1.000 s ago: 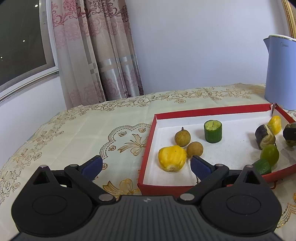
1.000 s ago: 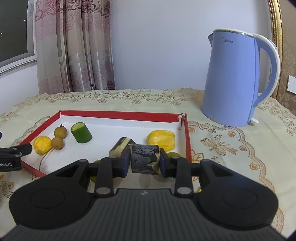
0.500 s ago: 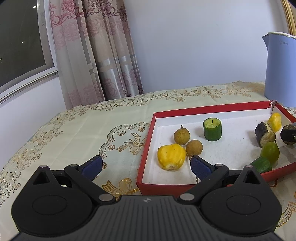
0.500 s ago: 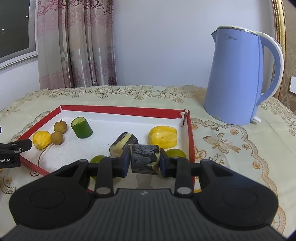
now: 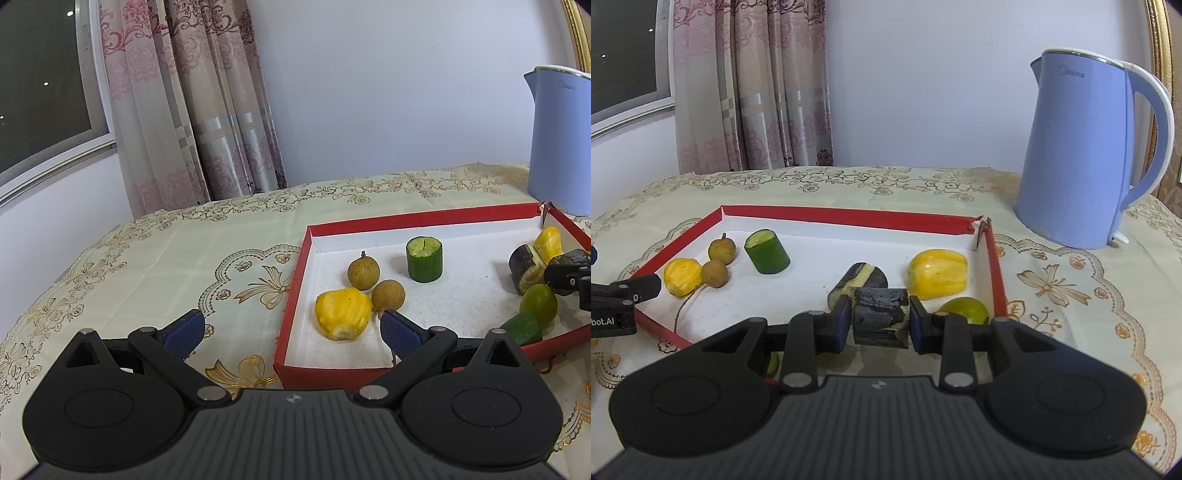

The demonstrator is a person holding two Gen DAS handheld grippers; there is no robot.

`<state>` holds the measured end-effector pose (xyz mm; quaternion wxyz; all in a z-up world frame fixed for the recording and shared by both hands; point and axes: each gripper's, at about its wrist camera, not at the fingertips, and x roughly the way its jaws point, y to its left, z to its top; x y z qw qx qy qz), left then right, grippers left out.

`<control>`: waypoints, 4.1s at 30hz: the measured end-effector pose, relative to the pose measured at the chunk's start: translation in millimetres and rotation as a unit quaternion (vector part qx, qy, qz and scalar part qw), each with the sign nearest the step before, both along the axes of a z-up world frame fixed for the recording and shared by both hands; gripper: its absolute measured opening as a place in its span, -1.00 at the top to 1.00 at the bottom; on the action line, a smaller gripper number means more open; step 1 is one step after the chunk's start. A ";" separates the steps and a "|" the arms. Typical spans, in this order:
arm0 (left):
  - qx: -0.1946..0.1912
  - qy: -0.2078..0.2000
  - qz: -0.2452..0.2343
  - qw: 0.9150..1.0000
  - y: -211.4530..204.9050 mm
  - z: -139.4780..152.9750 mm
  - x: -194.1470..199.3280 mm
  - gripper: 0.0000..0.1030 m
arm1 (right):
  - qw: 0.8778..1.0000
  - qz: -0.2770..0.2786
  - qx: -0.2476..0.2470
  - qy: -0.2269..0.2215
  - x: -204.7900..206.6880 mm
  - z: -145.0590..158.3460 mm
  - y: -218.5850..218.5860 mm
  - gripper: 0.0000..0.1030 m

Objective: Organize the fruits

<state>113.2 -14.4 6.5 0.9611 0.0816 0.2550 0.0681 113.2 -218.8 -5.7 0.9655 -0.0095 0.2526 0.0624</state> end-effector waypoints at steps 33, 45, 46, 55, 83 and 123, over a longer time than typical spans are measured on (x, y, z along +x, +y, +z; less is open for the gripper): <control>-0.038 0.003 0.000 0.999 9.7 6.6 -0.7 -0.98 | 0.996 -0.018 -0.033 -0.078 -53.6 41.3 1.5 -0.79; -0.047 0.003 0.001 0.999 10.5 8.0 -2.9 -0.98 | 0.997 -0.003 -0.036 -0.073 -111.3 2.9 19.2 -1.00; -0.049 0.003 0.002 0.999 11.0 8.1 -3.1 -0.98 | 0.997 -0.004 -0.033 -0.069 -111.3 -0.1 17.5 -1.00; -0.053 0.002 -0.001 0.999 11.9 8.2 -4.3 -0.98 | 0.997 -0.021 0.005 -0.072 -112.6 -2.6 3.5 -1.00; -0.037 -0.004 -0.001 0.999 6.0 9.2 -7.3 -0.98 | 0.999 0.021 -0.025 -0.019 -106.7 -10.4 14.9 -1.00; -0.074 0.026 -0.015 0.997 11.6 3.9 -4.4 -0.98 | 0.997 0.009 -0.026 0.078 -90.7 -26.9 10.4 -1.00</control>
